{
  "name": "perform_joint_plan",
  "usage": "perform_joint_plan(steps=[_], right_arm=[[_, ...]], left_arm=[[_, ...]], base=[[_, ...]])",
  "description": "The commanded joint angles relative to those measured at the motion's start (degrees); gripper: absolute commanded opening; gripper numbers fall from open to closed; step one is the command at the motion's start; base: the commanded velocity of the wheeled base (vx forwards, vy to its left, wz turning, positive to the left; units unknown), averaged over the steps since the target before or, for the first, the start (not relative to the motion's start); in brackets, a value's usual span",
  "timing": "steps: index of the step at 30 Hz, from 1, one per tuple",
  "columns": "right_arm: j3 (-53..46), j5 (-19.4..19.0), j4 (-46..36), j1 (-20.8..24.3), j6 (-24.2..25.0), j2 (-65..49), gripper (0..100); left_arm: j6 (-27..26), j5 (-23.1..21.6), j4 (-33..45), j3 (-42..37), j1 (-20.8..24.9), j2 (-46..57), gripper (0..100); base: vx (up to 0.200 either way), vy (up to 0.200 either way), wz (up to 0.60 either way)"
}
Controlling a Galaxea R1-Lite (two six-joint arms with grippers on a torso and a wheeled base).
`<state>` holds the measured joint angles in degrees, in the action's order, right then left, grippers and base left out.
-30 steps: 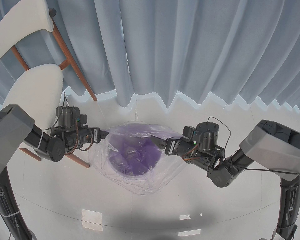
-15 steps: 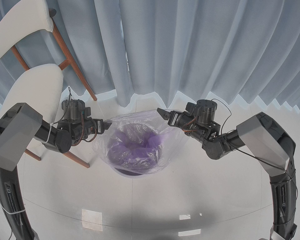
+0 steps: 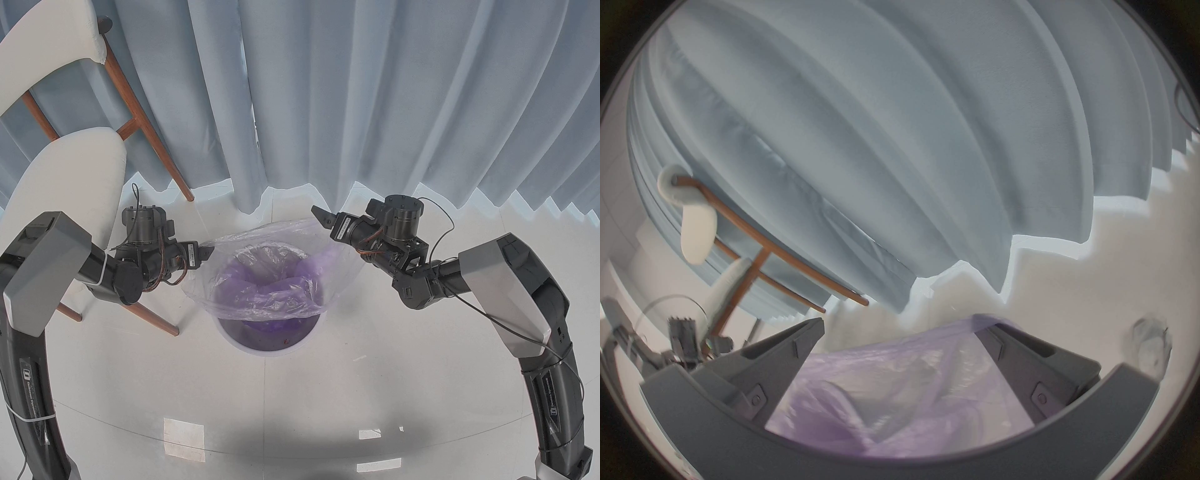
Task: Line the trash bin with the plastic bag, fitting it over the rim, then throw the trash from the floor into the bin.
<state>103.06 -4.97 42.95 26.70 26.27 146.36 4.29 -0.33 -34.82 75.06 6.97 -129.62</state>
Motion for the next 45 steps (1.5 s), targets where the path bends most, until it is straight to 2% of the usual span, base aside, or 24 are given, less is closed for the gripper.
perform_joint_plan(steps=[1,2,3,6,9,14,19,23,26,27,29,31,32,33,45], right_arm=[[-4.7,-1.4,0.0,1.5,5.5,-7.9,100],[-4.7,-1.4,0.0,1.5,5.5,-7.9,100],[-7.4,-3.4,0.0,2.2,6.9,-10.1,100],[-13.1,-5.6,0.6,2.3,6.1,-11.1,100],[-14.5,-5.4,0.7,2.3,3.7,-10.8,100],[-13.0,-5.4,0.3,1.8,3.5,-9.3,100],[-9.5,-5.1,0.2,-0.4,3.7,-6.2,100],[-13.5,-5.7,0.0,-0.7,5.1,-11.8,100],[-17.4,-7.9,0.3,-0.6,7.1,-15.3,100],[-19.7,-10.3,0.2,-0.5,8.2,-16.6,100],[-20.9,-12.5,0.9,-0.7,8.3,-15.9,100],[-20.8,-12.7,1.0,-0.7,8.2,-15.6,100],[-18.2,-12.7,1.0,-0.9,8.0,-12.9,100],[-17.1,-12.5,0.7,-0.9,8.0,-12.1,100],[-10.8,-9.9,0.6,-2.9,8.0,-5.2,100]], left_arm=[[0.5,-2.5,0.3,-1.5,0.8,5.2,100],[1.1,-3.3,0.6,-1.9,1.5,6.3,100],[1.2,-3.4,1.0,-2.2,1.6,6.6,100],[1.6,-3.0,3.8,-3.3,1.4,7.2,100],[1.7,-2.9,4.1,-2.6,1.1,6.8,100],[1.9,-2.9,4.3,-0.7,0.7,5.0,100],[4.3,-1.7,7.0,5.5,0.1,0.4,100],[7.9,-2.0,10.9,7.4,1.6,3.9,100],[10.4,-3.0,15.0,7.4,2.8,8.1,100],[11.4,-3.9,18.5,7.6,2.7,8.9,100],[11.4,-4.7,21.0,9.9,2.3,7.9,100],[11.4,-4.7,21.0,10.1,2.2,7.7,100],[11.9,-4.2,21.5,14.7,2.1,3.4,100],[12.1,-4.2,21.5,15.4,2.0,2.6,100],[12.7,-2.0,21.0,16.3,0.2,-1.7,100]], base=[[0.000,0.000,0.00],[0.000,0.000,0.00],[0.000,0.000,0.00],[0.000,0.000,0.00],[0.000,0.000,0.00],[0.000,0.000,0.00],[0.000,0.000,0.00],[0.000,0.000,0.00],[0.000,0.000,0.00],[0.000,0.000,0.00],[0.000,0.000,0.00],[0.000,0.000,0.00],[0.000,0.000,0.00],[0.000,0.000,0.00],[0.000,0.000,0.00]])
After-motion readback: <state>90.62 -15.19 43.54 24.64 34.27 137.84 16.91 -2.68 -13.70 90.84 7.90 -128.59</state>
